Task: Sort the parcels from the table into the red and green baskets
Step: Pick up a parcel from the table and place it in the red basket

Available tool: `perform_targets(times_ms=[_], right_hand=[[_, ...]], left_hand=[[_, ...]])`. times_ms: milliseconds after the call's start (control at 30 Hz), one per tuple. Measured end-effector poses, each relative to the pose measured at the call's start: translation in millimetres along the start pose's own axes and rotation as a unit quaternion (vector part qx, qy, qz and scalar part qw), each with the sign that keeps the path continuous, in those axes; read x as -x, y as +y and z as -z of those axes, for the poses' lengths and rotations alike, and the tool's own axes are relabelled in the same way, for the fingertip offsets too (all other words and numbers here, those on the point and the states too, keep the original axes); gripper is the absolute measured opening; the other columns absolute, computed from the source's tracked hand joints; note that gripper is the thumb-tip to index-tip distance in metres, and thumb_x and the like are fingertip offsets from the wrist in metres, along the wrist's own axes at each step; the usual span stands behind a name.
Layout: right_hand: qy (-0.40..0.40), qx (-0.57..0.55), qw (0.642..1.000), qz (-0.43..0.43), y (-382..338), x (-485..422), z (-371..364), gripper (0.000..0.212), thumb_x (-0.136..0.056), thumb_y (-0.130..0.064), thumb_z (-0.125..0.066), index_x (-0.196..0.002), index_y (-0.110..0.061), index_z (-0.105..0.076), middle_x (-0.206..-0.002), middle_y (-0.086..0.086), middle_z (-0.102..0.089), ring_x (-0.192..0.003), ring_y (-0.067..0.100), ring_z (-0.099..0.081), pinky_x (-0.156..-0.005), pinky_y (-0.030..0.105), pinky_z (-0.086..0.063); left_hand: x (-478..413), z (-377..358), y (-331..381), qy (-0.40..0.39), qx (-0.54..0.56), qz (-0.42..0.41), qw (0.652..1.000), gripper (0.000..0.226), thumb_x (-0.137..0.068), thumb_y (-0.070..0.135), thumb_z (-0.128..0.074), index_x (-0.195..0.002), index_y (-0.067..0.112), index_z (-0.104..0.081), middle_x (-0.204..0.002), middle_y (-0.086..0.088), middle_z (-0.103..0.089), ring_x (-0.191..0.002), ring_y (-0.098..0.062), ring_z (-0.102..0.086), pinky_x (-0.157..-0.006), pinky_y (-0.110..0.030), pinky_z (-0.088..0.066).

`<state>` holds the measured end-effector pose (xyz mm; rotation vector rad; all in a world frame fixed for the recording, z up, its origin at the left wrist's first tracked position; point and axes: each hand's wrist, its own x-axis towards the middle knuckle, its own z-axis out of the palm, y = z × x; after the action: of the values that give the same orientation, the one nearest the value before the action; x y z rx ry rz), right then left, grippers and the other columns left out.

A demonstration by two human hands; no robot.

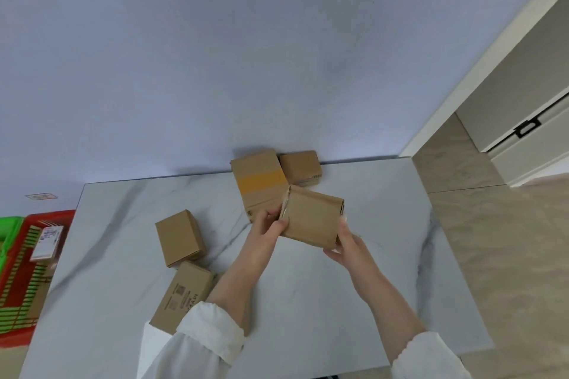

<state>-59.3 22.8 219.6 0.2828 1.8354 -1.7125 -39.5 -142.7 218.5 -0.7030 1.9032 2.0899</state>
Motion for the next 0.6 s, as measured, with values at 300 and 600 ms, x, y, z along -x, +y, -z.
perform_targets(times_ms=[300, 600], right_hand=[[-0.011, 0.108, 0.988, 0.113, -4, 37, -27, 0.044, -0.087, -0.020, -0.063, -0.128, -0.027, -0.050, -0.137, -0.008, -0.046, -0.119, 0.002, -0.051, -0.095, 0.018, -0.046], [-0.062, 0.083, 0.986, 0.132, -14, 50, -20, 0.086, -0.064, -0.052, -0.073, -0.140, -0.032, -0.036, -0.141, -0.009, -0.046, -0.121, 0.007, -0.053, -0.094, 0.026, -0.049]], left_hand=[[47, 23, 16, 0.033, 0.069, 0.002, 0.997, 0.029, -0.091, 0.048, -0.048, -0.096, 0.020, -0.052, -0.106, -0.001, -0.060, -0.097, -0.013, -0.057, -0.093, -0.039, -0.046], [69, 21, 19, 0.049, 0.109, -0.035, 0.992, 0.007, -0.094, 0.019, -0.049, -0.099, 0.023, -0.052, -0.114, -0.005, -0.065, -0.101, -0.018, -0.058, -0.094, -0.042, -0.046]])
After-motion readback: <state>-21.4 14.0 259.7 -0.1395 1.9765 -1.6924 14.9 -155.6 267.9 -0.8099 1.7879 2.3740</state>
